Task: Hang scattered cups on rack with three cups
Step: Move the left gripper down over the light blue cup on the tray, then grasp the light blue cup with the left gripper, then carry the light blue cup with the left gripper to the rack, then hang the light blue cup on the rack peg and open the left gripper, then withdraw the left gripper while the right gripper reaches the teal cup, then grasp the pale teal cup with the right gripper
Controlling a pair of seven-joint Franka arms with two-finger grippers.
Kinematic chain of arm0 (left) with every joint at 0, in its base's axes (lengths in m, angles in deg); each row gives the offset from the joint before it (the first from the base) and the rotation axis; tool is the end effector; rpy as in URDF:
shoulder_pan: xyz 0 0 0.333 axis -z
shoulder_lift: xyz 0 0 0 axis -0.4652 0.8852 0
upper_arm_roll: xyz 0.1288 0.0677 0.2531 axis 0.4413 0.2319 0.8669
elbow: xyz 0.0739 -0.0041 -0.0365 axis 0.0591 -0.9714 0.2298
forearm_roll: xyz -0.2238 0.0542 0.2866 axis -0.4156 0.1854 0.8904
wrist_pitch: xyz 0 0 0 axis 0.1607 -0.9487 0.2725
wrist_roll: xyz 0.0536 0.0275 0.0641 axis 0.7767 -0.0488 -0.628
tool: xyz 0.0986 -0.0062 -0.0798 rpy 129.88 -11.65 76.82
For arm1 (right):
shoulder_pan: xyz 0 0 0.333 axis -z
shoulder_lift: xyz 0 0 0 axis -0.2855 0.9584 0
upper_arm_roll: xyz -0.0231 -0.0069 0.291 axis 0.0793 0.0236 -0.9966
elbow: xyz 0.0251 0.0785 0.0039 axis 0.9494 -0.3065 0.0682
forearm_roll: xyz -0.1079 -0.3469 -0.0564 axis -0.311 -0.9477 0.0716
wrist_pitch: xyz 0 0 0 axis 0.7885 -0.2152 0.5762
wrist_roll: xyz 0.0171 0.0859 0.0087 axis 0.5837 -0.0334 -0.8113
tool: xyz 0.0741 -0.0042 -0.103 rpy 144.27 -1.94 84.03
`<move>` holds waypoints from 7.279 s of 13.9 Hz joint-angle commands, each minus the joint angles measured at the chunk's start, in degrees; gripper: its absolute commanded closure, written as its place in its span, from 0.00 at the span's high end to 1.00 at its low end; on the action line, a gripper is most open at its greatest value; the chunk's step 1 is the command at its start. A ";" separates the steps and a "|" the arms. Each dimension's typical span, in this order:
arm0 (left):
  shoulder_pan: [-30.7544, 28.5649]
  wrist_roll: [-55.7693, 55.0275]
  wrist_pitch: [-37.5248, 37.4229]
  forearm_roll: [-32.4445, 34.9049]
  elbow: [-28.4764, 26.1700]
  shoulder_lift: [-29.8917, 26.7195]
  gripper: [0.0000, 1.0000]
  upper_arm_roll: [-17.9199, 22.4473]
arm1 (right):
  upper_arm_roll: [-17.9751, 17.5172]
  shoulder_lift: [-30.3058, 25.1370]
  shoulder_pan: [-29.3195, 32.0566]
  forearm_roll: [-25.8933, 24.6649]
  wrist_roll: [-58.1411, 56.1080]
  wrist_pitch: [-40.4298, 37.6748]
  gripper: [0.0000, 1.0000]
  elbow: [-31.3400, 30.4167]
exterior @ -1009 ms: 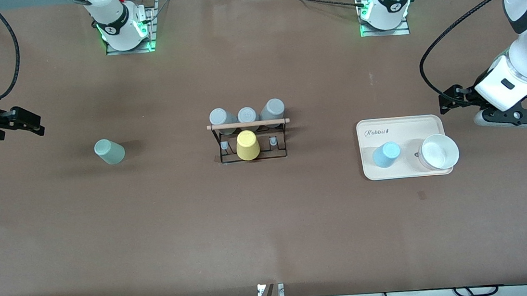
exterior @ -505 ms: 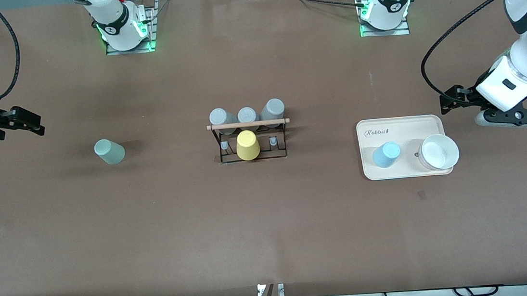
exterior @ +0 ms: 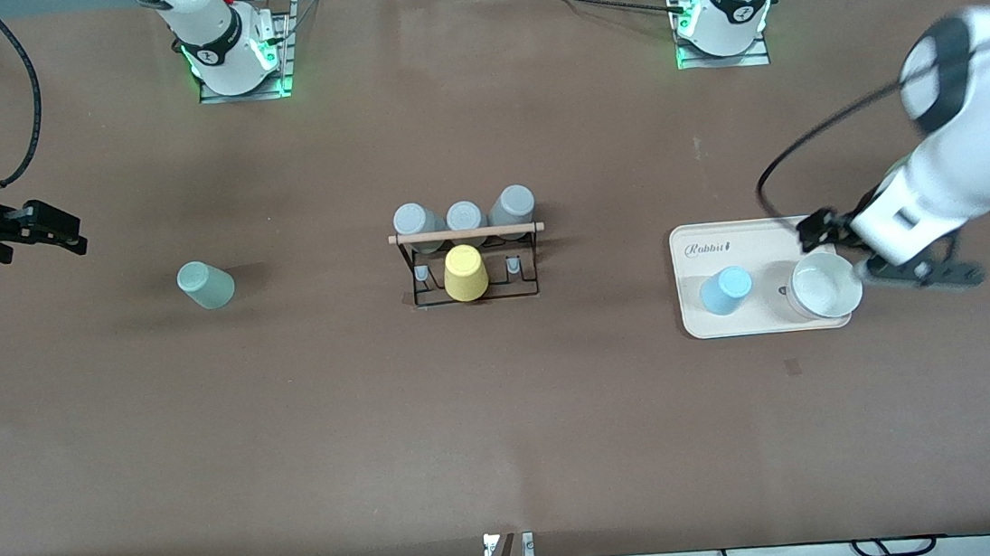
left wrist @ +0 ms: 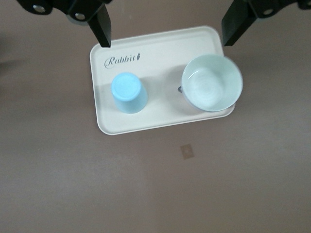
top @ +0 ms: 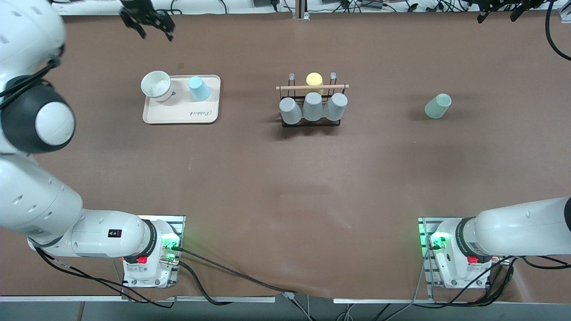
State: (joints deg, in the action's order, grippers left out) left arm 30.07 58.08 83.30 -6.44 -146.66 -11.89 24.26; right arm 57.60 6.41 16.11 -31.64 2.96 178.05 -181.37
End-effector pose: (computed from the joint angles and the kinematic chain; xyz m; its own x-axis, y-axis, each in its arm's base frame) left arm 0.6071 -0.0562 0.3839 0.9857 -0.1573 -0.0601 -0.1563 -0.9875 0.0209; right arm 0.5464 -0.0148 0.5159 0.9994 0.0354 0.0035 0.0354 -0.9994 0.0058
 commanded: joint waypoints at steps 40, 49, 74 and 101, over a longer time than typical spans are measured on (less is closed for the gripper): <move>6.16 -39.70 -6.85 -6.07 20.06 13.27 0.01 -19.12 | -0.06 0.09 -0.49 0.01 -0.19 3.66 1.00 -0.88; 13.20 -48.44 -3.33 -6.07 21.47 18.63 0.04 -19.04 | -0.06 0.45 -0.31 0.01 -0.19 3.74 1.00 -0.79; -3.64 -45.75 -5.40 -0.11 21.55 10.04 1.00 -18.34 | -0.05 4.39 -0.23 -0.43 -0.46 3.83 1.00 -0.62; -19.84 -14.78 -7.88 4.48 -1.56 -14.23 1.00 -19.13 | 0.03 18.28 -0.75 -1.75 3.15 32.39 1.00 -25.14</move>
State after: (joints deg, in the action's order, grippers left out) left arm 11.05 42.31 76.84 -2.77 -147.30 -24.61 5.95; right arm 57.89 24.55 15.31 -33.46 4.87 208.65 -205.42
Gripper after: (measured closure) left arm 0.000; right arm 0.000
